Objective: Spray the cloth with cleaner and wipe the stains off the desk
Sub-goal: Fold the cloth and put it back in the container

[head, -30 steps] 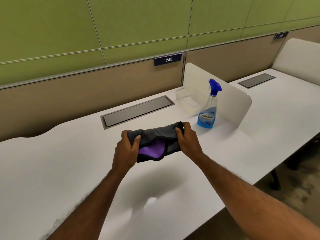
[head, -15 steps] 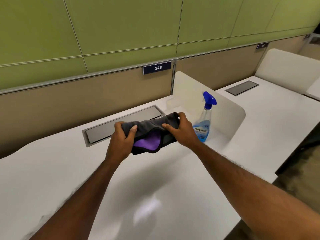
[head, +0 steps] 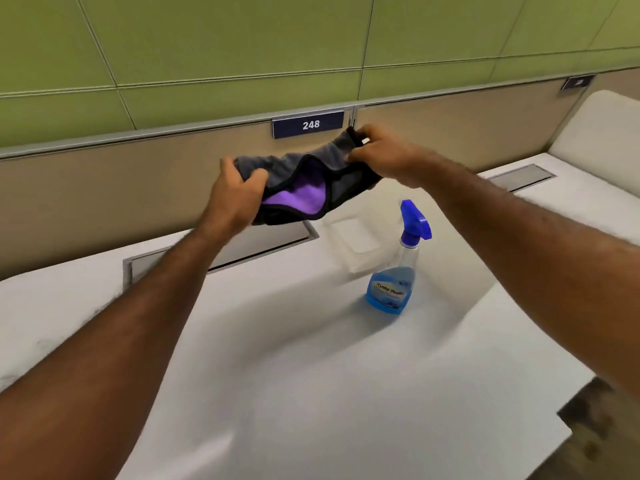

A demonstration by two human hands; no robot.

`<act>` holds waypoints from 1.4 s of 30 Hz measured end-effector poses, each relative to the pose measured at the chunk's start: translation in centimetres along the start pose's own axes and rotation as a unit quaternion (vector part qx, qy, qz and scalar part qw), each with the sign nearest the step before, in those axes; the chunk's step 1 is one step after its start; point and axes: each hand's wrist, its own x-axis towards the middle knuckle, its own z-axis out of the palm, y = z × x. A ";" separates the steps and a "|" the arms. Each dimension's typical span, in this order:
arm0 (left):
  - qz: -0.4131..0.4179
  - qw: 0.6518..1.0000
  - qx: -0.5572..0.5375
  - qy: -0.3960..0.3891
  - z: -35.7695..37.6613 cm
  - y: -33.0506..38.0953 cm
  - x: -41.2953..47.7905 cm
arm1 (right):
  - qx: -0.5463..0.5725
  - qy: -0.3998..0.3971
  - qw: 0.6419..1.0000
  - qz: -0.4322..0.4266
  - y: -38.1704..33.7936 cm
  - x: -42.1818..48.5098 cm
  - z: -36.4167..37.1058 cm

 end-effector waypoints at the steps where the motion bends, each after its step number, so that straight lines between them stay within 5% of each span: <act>1: -0.018 1.000 -0.007 -0.021 1.1 0.5 1.0 | -0.006 -0.008 1.000 0.003 0.4 1.1 -1.2; 5: -0.101 0.990 -0.016 -0.096 5.6 1.1 4.5 | -0.026 -0.037 0.999 0.018 3.1 4.6 -4.3; 14: -0.132 0.982 0.075 -0.107 13.9 -2.6 5.7 | -0.141 -0.021 0.988 0.063 11.8 9.1 -4.6; 20: -0.217 0.962 0.002 -0.162 17.5 -5.6 5.6 | -0.227 -0.036 0.966 0.116 16.7 9.2 -2.9; 33: -0.180 0.977 0.048 -0.105 21.1 -10.8 4.5 | -0.242 -0.047 0.960 0.133 22.7 8.8 -0.5; 42: -0.103 0.982 0.139 -0.078 22.1 -11.5 4.4 | -0.369 -0.045 0.927 0.047 24.6 8.7 1.2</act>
